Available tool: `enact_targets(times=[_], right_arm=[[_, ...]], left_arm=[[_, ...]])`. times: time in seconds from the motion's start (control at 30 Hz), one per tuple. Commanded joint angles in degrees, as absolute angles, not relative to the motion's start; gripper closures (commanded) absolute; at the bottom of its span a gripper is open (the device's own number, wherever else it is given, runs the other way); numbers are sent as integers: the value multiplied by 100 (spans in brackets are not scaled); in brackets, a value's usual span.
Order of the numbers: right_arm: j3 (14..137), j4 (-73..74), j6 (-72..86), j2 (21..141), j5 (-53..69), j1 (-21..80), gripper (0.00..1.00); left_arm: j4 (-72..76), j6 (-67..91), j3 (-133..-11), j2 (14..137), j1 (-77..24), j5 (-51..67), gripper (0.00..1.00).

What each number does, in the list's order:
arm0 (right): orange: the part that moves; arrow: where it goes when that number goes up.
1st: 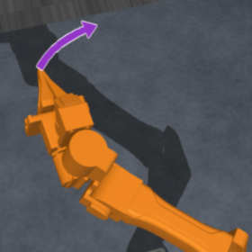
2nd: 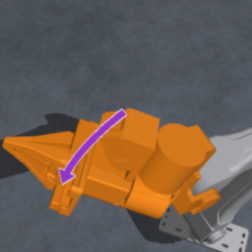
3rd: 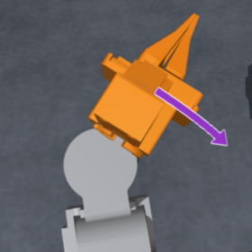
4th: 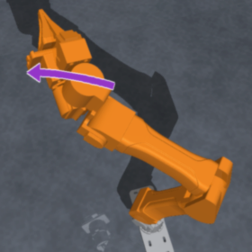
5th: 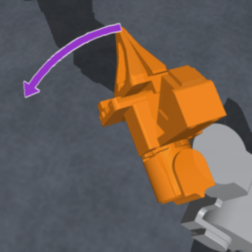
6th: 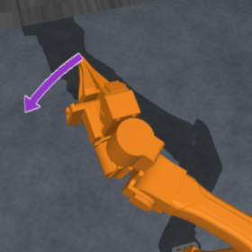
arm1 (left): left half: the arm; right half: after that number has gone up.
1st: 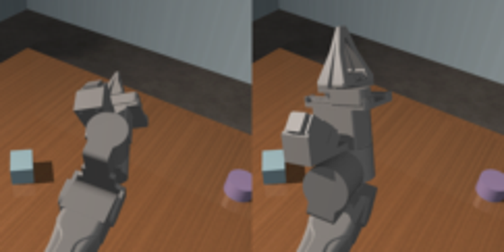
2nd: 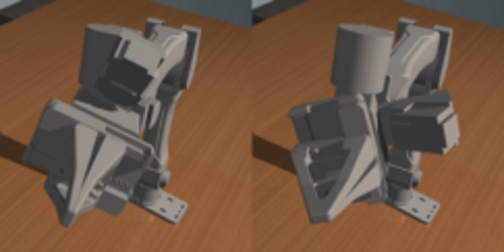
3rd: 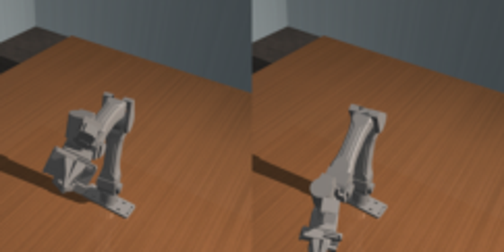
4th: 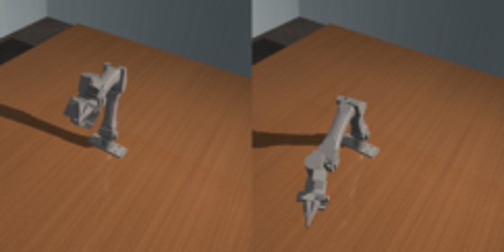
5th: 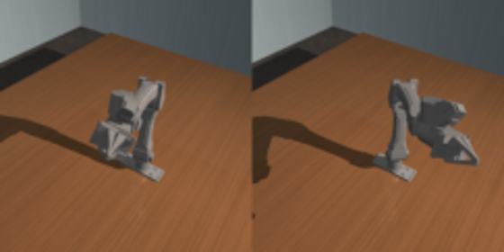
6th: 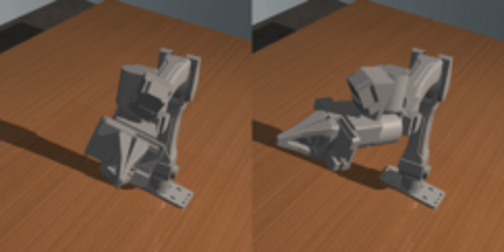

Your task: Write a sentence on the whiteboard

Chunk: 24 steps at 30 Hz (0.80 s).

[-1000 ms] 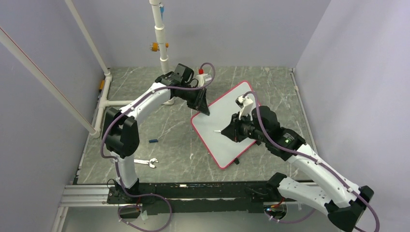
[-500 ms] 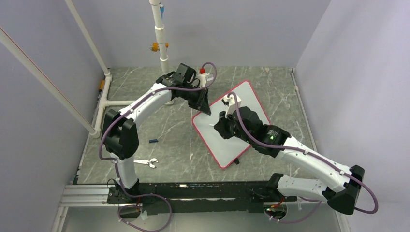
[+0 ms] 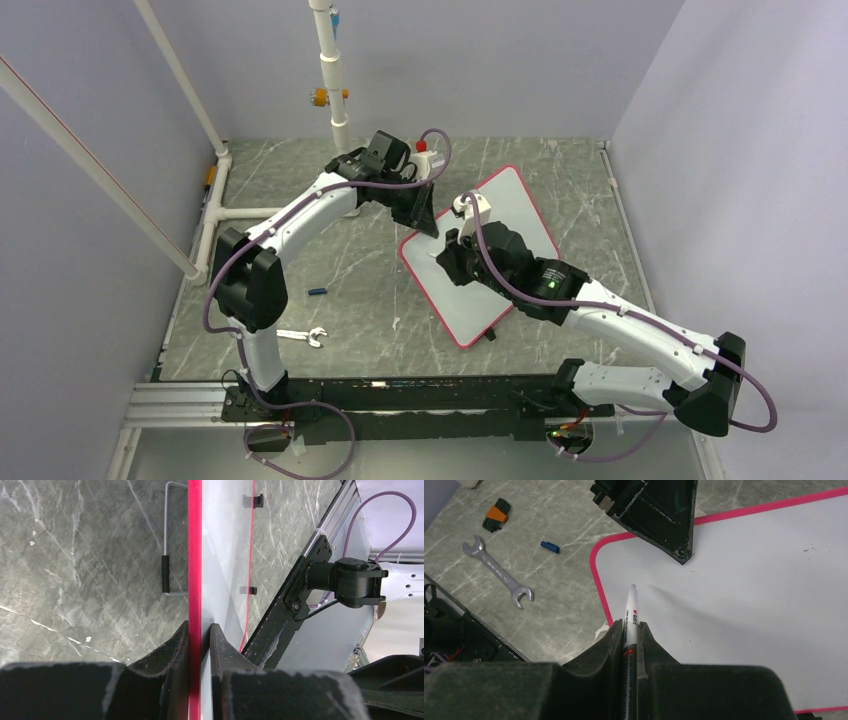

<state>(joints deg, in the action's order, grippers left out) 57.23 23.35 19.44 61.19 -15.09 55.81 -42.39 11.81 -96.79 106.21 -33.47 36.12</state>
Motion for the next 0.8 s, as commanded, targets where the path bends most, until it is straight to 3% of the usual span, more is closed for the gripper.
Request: enact_targets(times=[0.0, 0.77], right_arm=[[5917, 2014, 1863, 6205, -1634, 5633, 100], [5894, 1829, 1795, 6670, -1729, 5652, 100]], left_arm=[[-3869, 1082, -9594, 10371, -3418, 3298, 100], [-3756, 1075, -9563, 10318, -3418, 3404, 100]])
